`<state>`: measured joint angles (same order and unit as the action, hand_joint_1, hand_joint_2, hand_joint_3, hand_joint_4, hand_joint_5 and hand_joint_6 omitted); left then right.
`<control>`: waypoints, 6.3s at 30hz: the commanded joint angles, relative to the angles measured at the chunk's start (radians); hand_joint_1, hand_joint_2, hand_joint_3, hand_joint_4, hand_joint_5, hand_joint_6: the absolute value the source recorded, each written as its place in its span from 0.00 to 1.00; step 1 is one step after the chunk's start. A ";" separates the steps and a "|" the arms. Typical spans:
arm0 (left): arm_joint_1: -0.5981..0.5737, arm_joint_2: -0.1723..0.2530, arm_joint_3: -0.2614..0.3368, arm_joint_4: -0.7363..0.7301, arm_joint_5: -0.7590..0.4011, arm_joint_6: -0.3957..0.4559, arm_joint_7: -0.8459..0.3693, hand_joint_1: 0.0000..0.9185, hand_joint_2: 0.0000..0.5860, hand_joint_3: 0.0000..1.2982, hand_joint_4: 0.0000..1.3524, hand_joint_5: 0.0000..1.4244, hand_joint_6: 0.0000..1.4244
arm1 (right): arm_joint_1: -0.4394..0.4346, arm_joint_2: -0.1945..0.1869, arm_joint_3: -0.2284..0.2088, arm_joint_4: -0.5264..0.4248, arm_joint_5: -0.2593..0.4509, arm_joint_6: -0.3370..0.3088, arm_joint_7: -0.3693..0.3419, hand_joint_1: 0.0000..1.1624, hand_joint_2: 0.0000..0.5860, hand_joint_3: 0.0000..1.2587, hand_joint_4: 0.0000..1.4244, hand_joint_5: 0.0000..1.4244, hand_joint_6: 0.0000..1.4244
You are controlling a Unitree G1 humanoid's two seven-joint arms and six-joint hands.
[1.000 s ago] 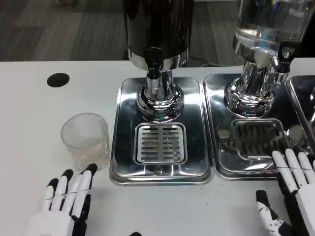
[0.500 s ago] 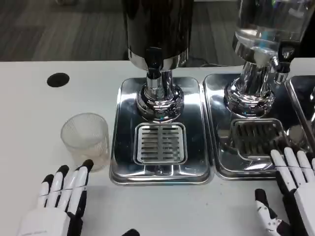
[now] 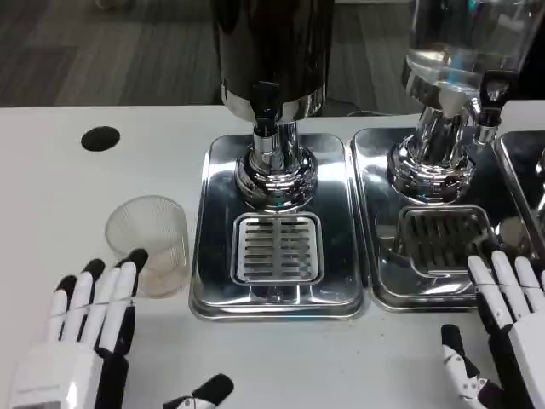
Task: Grasp the cup under the faucet to collect the drink, then remove the cup.
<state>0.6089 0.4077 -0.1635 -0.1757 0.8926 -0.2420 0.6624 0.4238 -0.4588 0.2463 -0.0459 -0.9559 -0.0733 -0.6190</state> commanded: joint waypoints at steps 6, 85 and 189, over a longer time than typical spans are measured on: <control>-0.086 0.007 0.106 -0.076 0.023 0.075 -0.090 0.00 0.08 0.03 0.00 0.01 0.00 | 0.013 -0.006 -0.024 -0.028 -0.003 0.004 0.014 0.15 0.80 0.05 0.00 0.00 0.00; -0.629 -0.057 -0.101 0.337 -0.002 0.511 -0.299 0.57 0.05 0.55 0.51 0.69 0.97 | -0.028 0.022 -0.031 0.080 0.068 -0.078 0.014 0.17 0.80 0.18 0.00 0.00 0.00; -0.922 -0.215 -0.356 0.545 0.141 0.613 -0.157 0.03 0.08 0.25 0.16 0.32 0.34 | 0.016 0.031 -0.098 -0.003 0.105 -0.112 0.054 0.19 0.81 0.16 0.00 0.00 0.00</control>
<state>-0.3052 0.1935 -0.5131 0.3552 1.0274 0.3701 0.5028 0.4356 -0.4312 0.1610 -0.0506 -0.8611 -0.1782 -0.5511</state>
